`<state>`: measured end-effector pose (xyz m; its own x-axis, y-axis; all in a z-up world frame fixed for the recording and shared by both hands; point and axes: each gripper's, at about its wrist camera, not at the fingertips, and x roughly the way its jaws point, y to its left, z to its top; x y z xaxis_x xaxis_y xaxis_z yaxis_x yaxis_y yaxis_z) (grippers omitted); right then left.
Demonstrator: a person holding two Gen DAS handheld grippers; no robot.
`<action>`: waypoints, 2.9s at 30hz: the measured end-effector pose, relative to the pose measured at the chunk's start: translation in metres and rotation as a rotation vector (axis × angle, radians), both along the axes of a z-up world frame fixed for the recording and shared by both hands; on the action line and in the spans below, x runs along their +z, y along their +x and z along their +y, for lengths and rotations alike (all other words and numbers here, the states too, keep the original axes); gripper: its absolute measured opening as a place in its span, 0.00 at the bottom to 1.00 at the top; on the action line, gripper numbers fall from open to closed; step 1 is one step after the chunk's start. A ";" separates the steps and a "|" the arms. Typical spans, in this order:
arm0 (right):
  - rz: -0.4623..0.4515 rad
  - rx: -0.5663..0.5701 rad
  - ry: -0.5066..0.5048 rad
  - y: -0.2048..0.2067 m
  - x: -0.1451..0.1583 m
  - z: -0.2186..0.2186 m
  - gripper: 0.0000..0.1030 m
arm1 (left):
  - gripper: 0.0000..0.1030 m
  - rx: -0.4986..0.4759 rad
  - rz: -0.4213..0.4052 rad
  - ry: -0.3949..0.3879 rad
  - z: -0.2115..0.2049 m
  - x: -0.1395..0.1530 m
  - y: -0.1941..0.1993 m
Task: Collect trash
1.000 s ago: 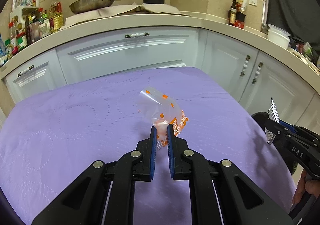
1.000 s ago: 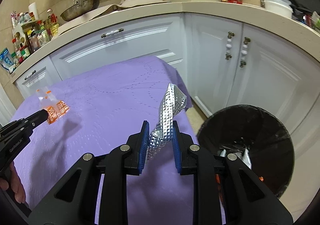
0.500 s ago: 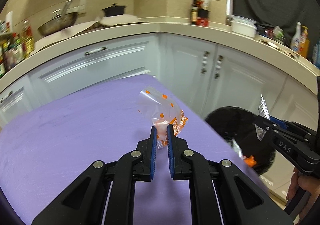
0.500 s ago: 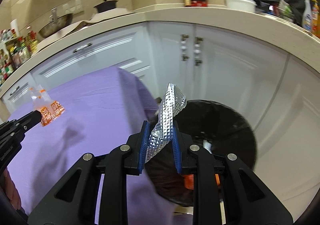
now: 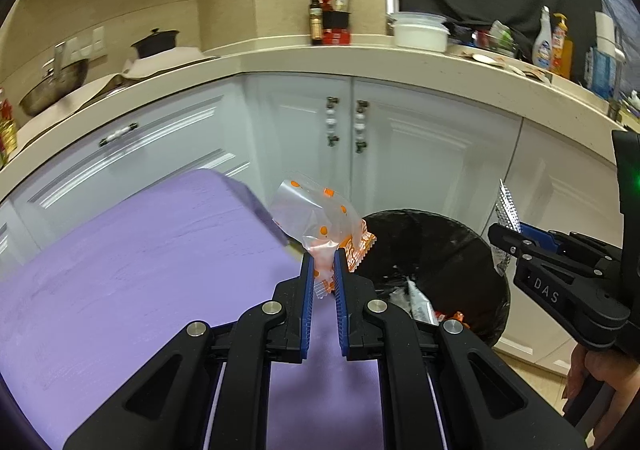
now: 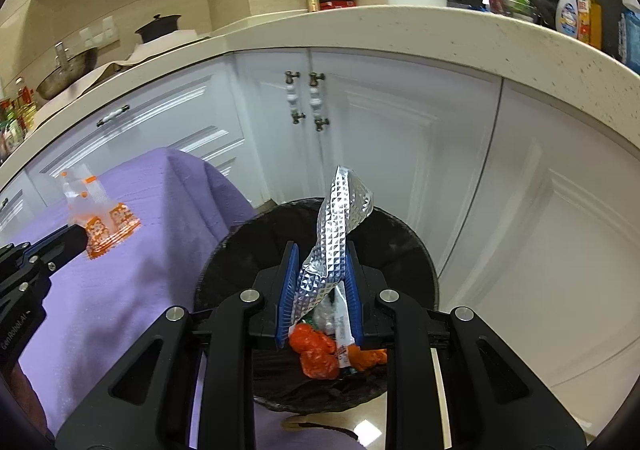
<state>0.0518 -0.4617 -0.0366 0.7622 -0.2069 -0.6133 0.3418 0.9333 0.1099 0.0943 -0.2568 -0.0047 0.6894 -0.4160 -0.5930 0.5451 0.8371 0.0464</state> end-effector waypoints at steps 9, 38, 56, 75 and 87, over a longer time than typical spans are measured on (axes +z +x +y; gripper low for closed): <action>0.019 -0.027 0.007 0.006 -0.014 -0.014 0.22 | 0.11 -0.032 0.020 0.032 -0.035 -0.019 0.006; -0.007 -0.105 -0.031 -0.013 -0.007 -0.009 0.62 | 0.59 -0.022 0.012 -0.012 -0.028 -0.016 0.005; -0.054 -0.121 -0.063 -0.047 0.012 0.030 0.73 | 0.76 0.013 -0.085 -0.046 0.022 0.002 -0.021; -0.105 -0.115 -0.117 -0.096 0.036 0.080 0.78 | 0.81 0.030 -0.144 -0.092 0.076 0.017 -0.060; -0.149 -0.129 -0.166 -0.118 0.050 0.105 0.85 | 0.82 0.035 -0.178 -0.135 0.098 0.027 -0.076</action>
